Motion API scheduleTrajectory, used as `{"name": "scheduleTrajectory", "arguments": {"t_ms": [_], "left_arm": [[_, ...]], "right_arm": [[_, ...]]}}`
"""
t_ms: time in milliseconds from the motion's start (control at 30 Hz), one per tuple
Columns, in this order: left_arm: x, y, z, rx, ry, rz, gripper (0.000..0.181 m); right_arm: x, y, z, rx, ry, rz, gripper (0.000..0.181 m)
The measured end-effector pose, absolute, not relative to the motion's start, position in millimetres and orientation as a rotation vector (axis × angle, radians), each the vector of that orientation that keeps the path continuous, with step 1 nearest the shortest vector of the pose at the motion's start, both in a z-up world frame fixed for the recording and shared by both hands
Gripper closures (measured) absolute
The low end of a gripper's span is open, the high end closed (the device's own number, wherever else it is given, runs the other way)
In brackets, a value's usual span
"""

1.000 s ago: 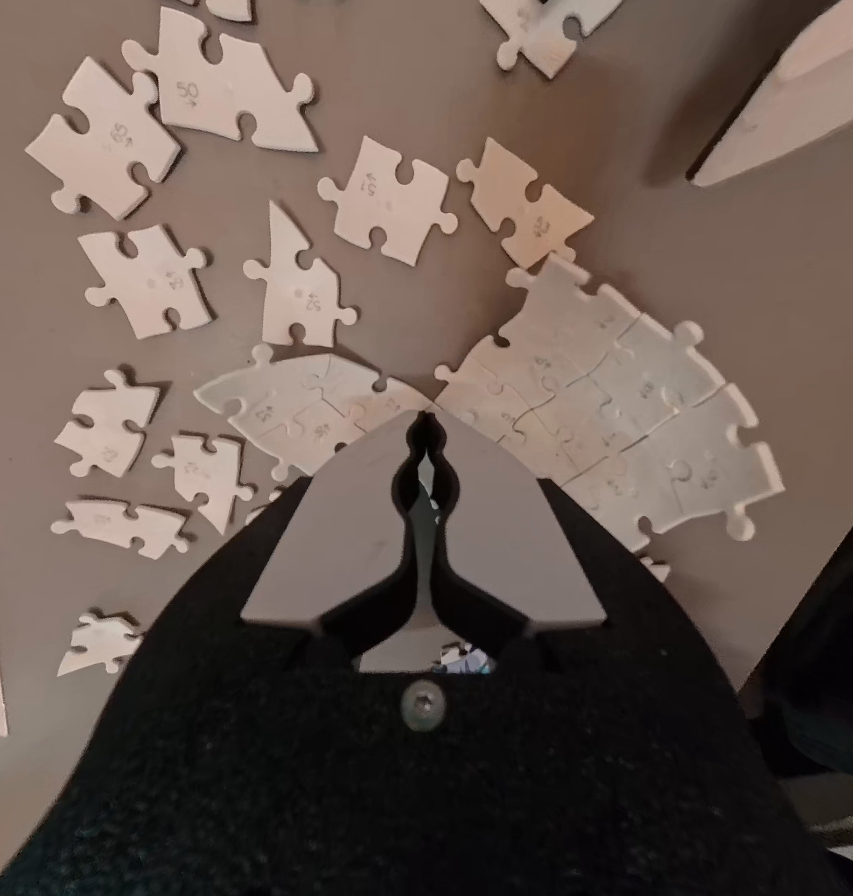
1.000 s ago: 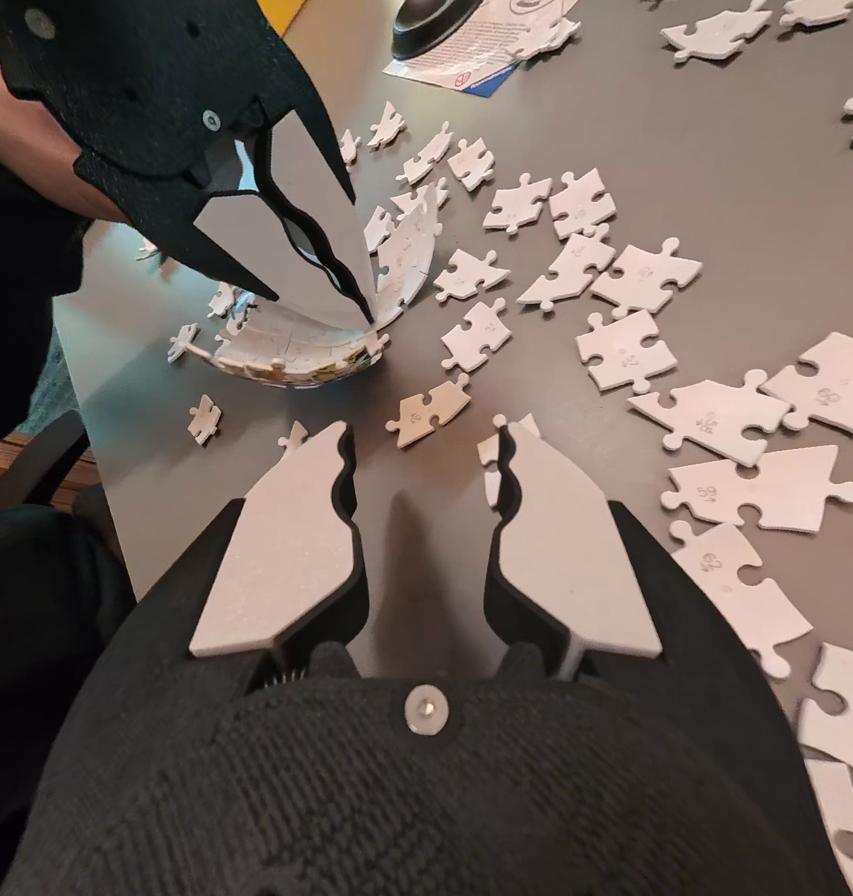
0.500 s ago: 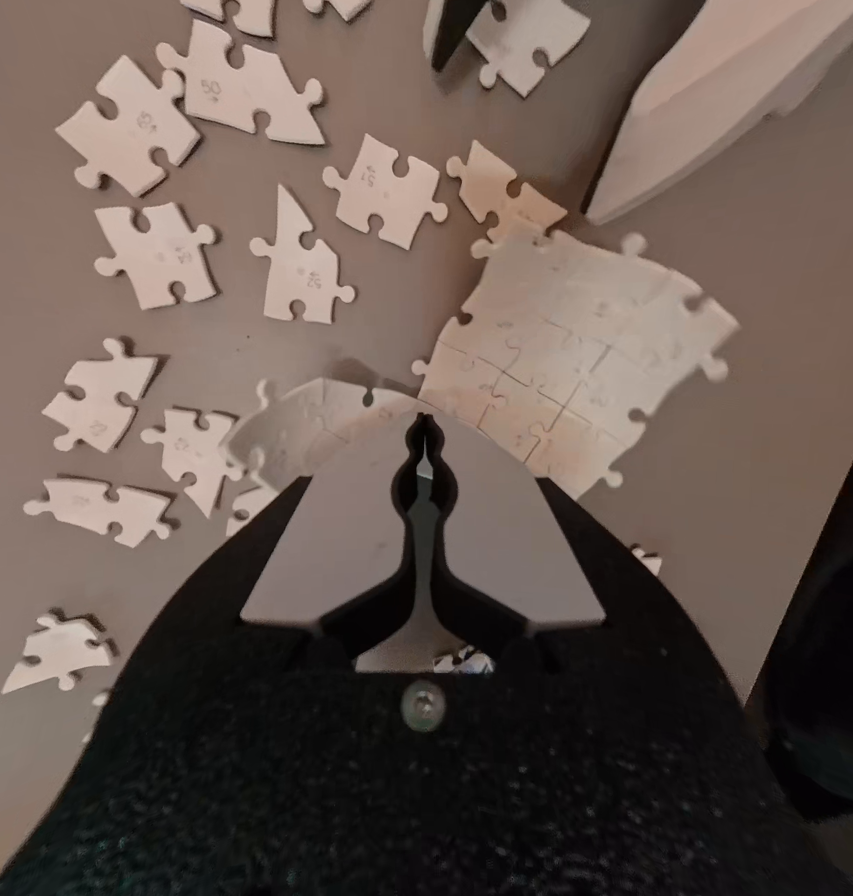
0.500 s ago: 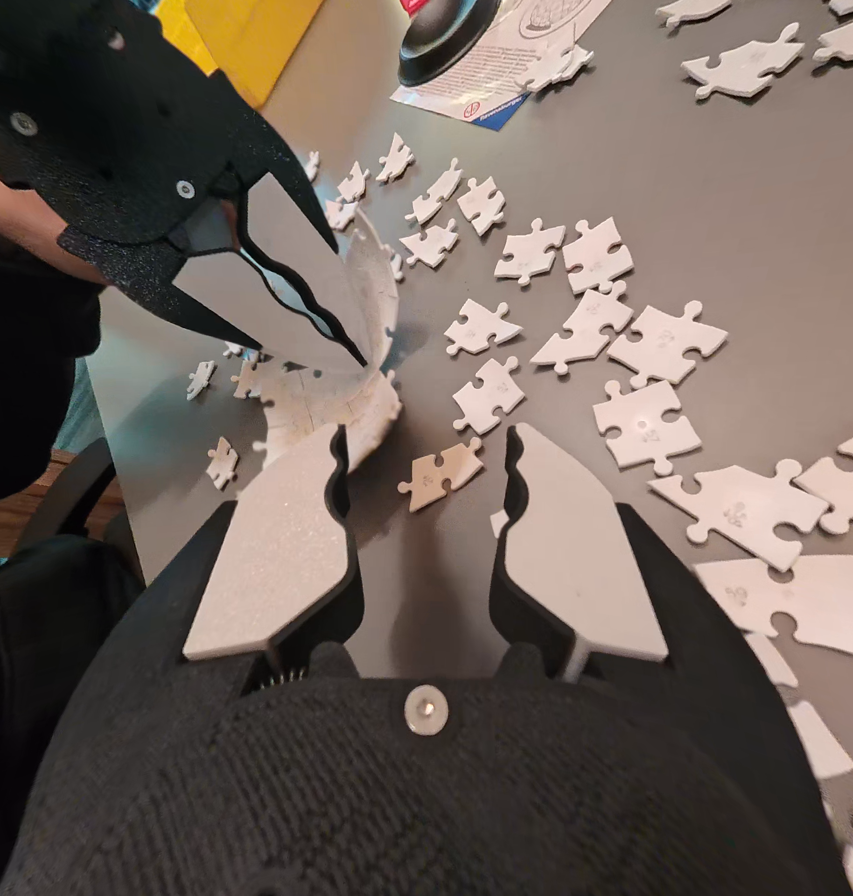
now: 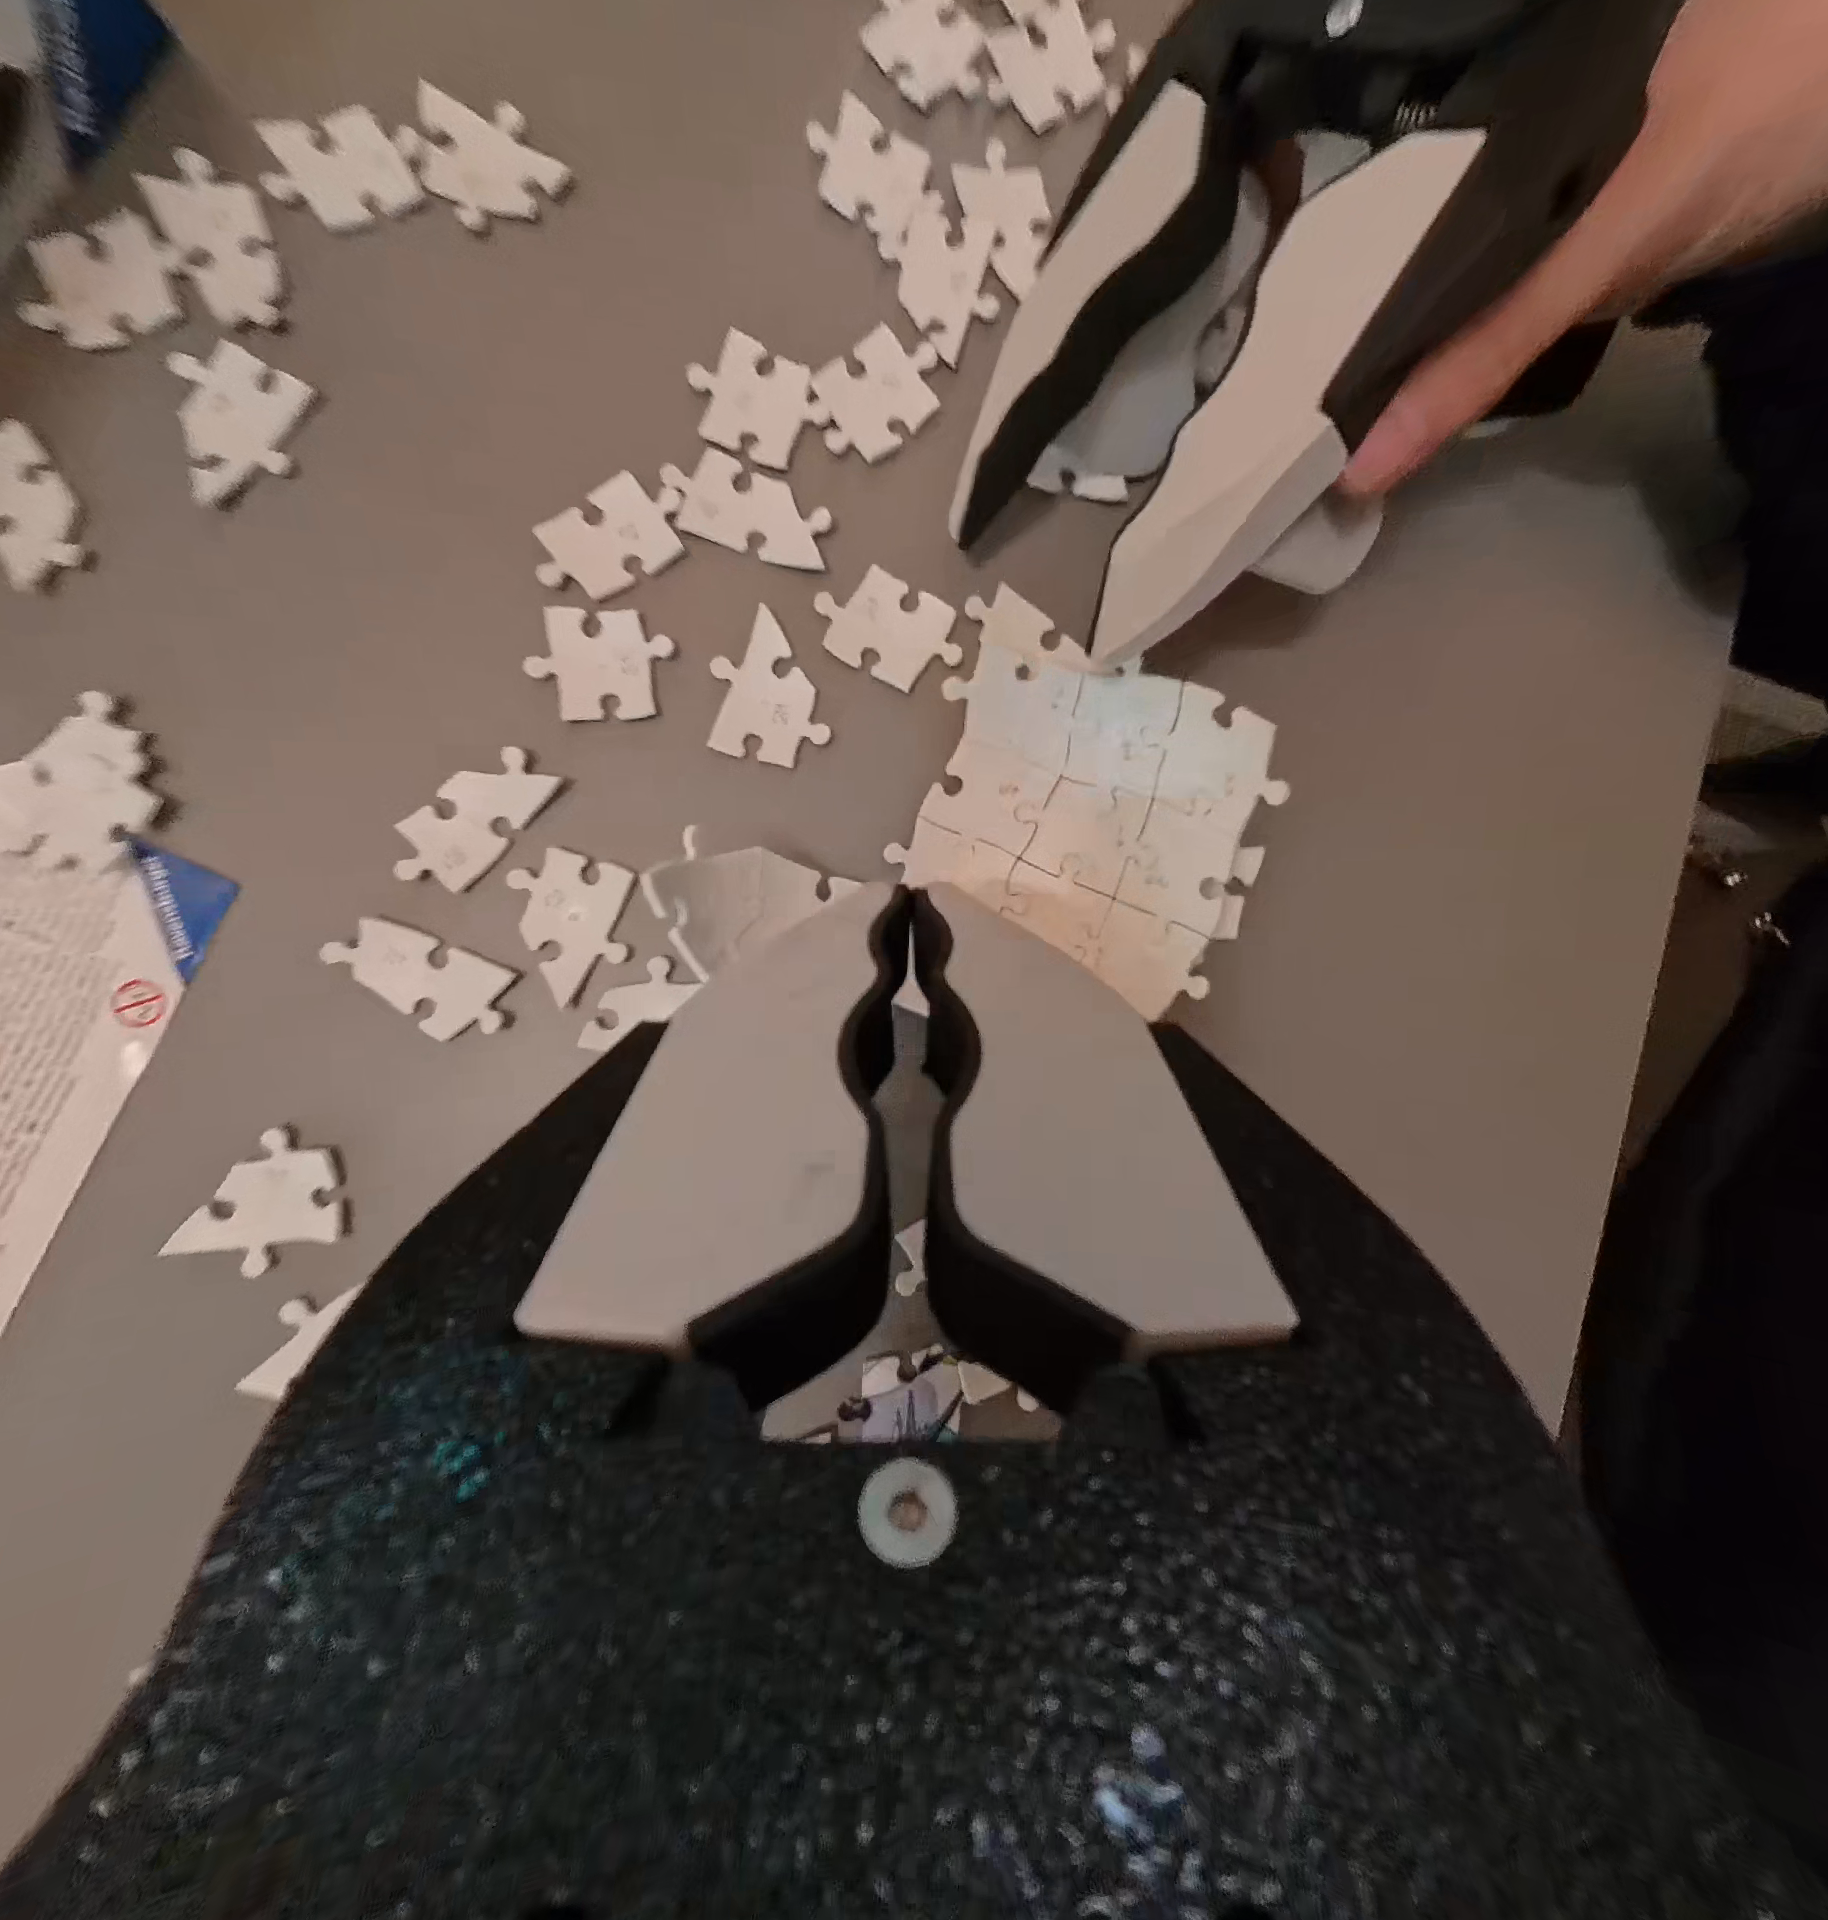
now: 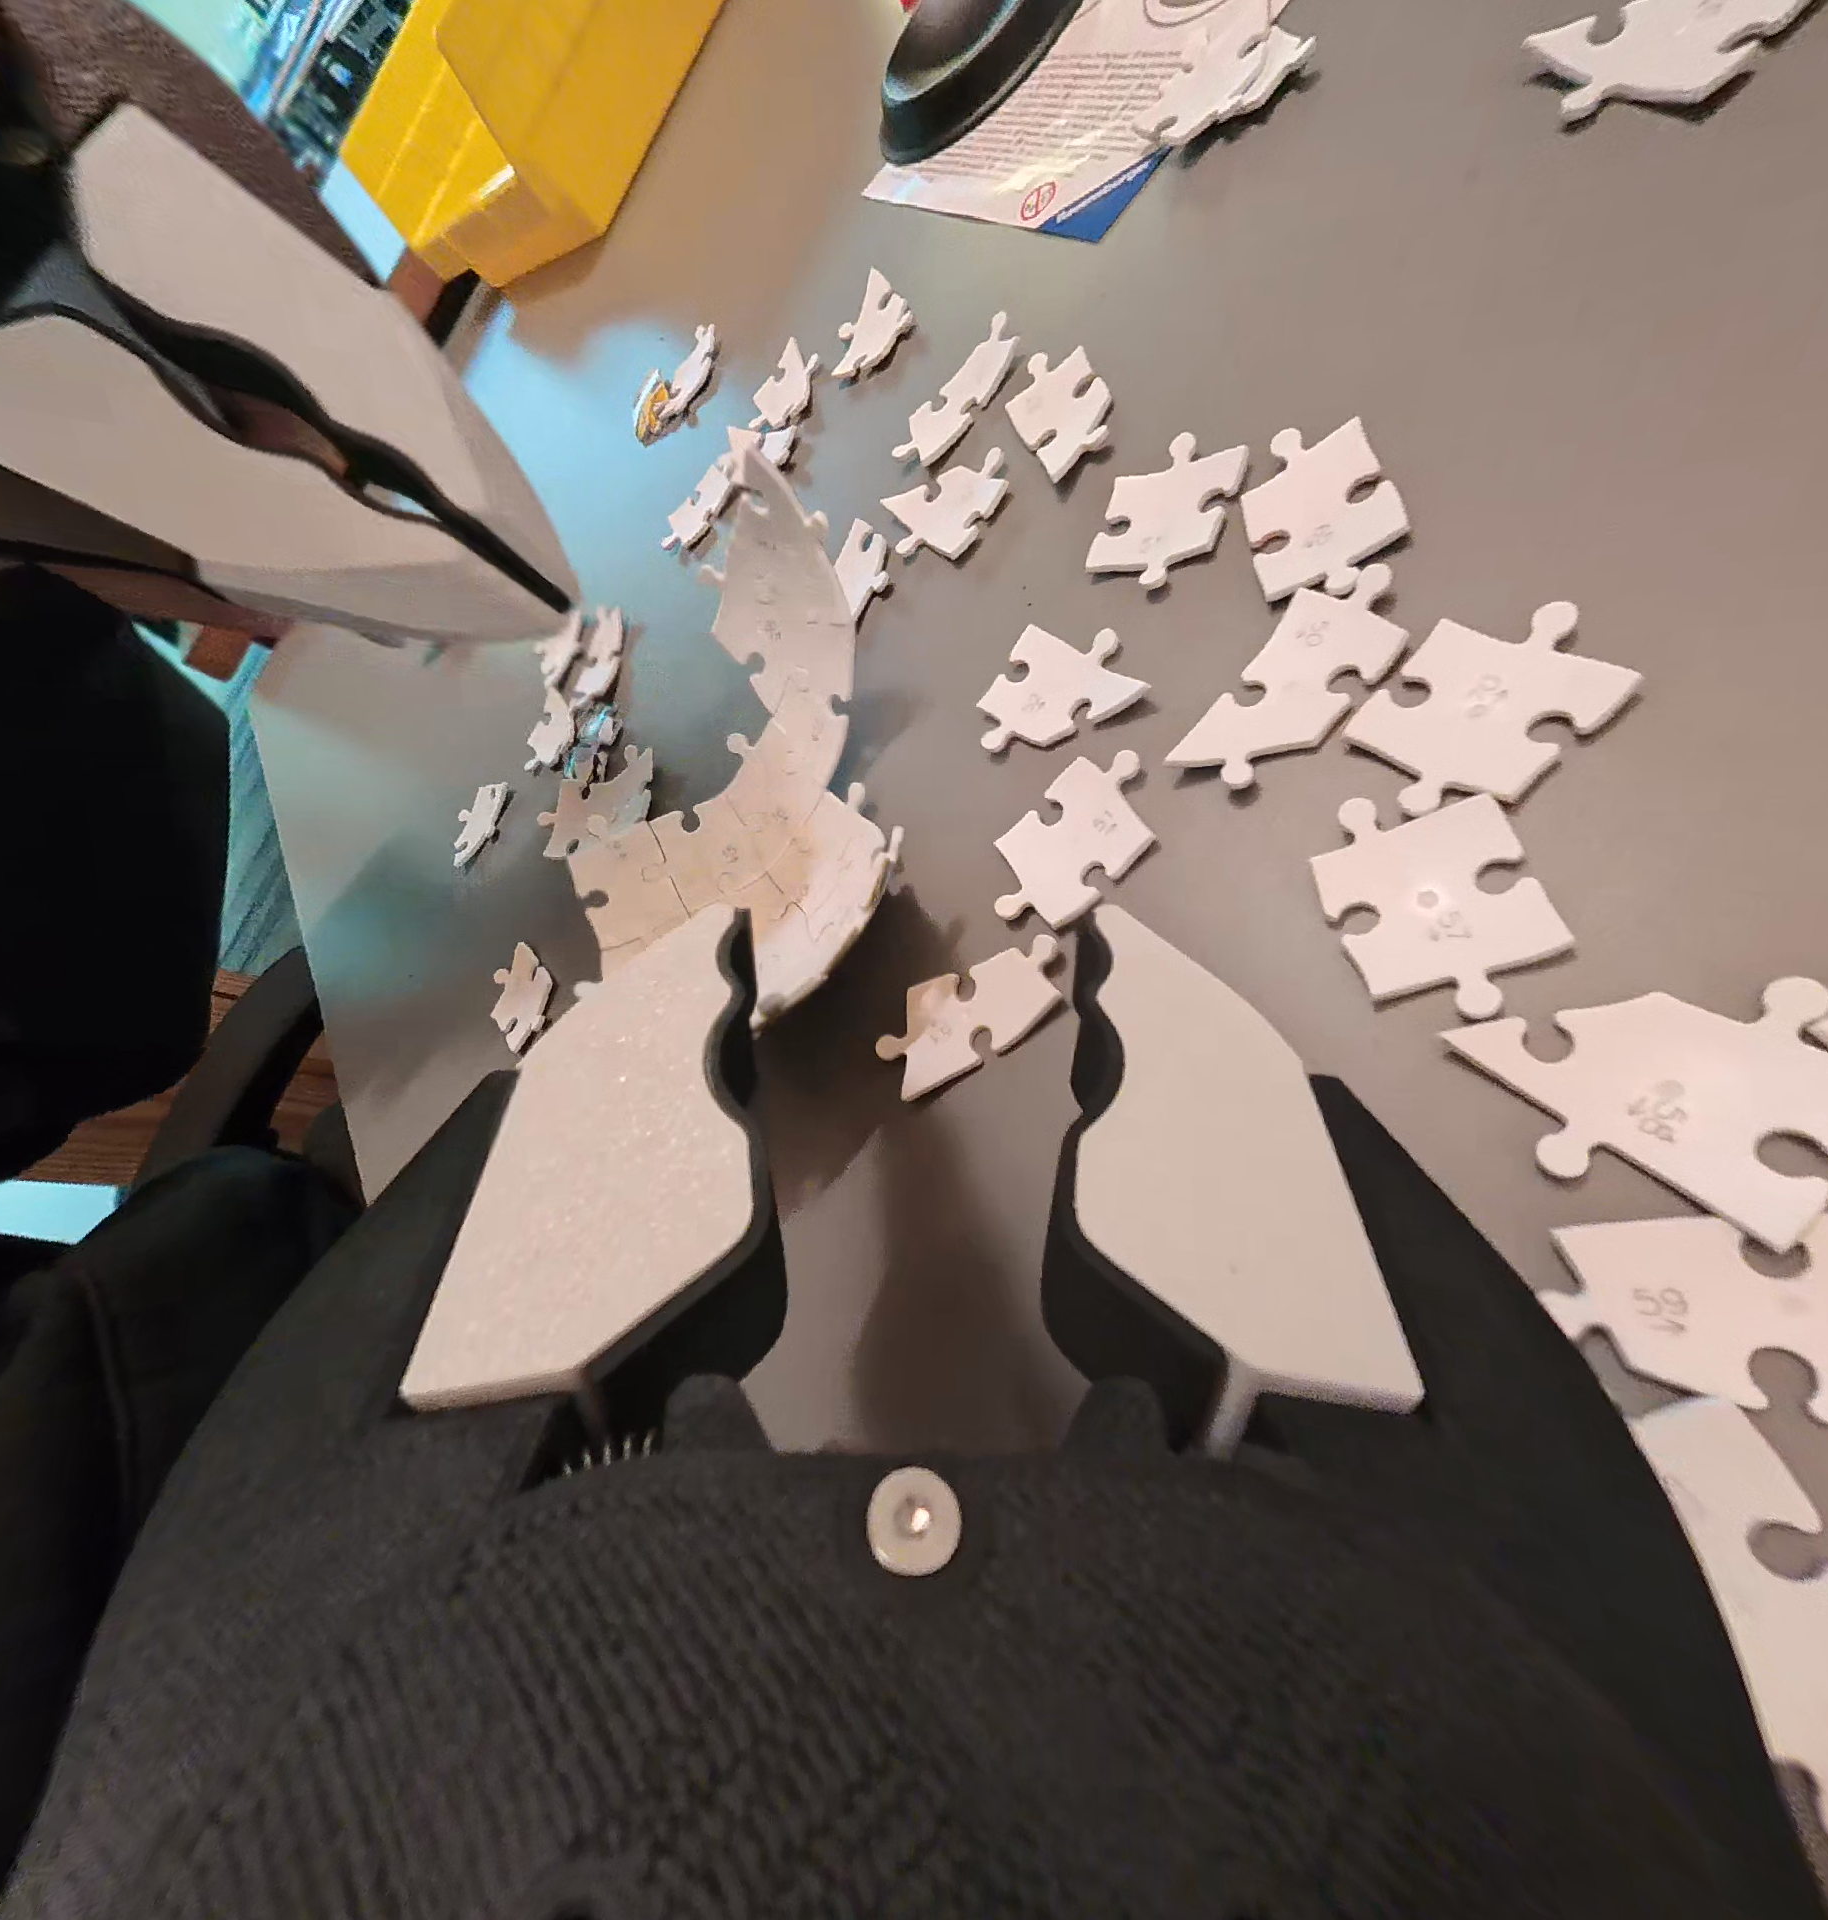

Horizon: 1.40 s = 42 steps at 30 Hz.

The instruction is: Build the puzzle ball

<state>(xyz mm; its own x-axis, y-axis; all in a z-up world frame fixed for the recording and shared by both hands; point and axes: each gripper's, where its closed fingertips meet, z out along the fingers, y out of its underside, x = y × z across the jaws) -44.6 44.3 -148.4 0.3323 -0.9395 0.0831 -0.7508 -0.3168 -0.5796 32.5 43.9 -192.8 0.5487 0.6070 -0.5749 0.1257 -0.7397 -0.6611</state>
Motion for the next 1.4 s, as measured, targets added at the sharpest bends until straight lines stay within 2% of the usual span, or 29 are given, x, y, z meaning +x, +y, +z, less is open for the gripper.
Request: {"name": "scheduleTrajectory", "arguments": {"t_ms": [33, 100, 300, 500, 667, 933, 1033, 1200, 1400], "left_arm": [[-48.2, 45.4, -144.1, -2.155, 1.437, -0.57, 0.181], [-57.3, 44.7, -141.2, -2.17, 1.344, -0.573, 0.18], [-83.5, 36.5, -163.4, -2.285, 1.133, -0.562, 0.158], [-95.7, 26.1, -179.5, -2.282, 1.133, -0.507, 0.158], [-97.1, 22.4, -181.1, -2.264, 1.097, -0.585, 0.159], [-95.8, 17.0, -181.9, -2.227, 1.101, -0.696, 0.161], [-96.2, 15.0, -182.5, -2.218, 1.104, -0.725, 0.162], [-97.4, 12.6, -184.3, -2.22, 1.077, -0.806, 0.162], [-88.1, 12.8, -184.3, -2.241, 0.915, -1.057, 0.161]], "right_arm": [[34.7, 44.1, -191.9, -2.228, -0.577, 1.123, 0.123], [38.1, 44.3, -189.0, -2.237, -0.544, 1.135, 0.124], [38.7, 43.1, -182.5, -2.263, -0.544, 1.154, 0.132], [26.0, 48.5, -183.2, -2.42, -0.701, 1.129, 0.137], [20.0, 45.5, -186.7, -2.607, -0.871, 1.078, 0.15], [6.9, 35.3, -203.9, -2.824, -1.02, 1.053, 0.153], [-0.2, 29.6, -207.6, -2.86, -1.05, 1.1, 0.157], [-1.6, 27.6, -214.8, -2.892, -1.043, 1.092, 0.174], [-10.8, 29.6, -211.8, -2.766, -1.01, 1.112, 0.178]]}}
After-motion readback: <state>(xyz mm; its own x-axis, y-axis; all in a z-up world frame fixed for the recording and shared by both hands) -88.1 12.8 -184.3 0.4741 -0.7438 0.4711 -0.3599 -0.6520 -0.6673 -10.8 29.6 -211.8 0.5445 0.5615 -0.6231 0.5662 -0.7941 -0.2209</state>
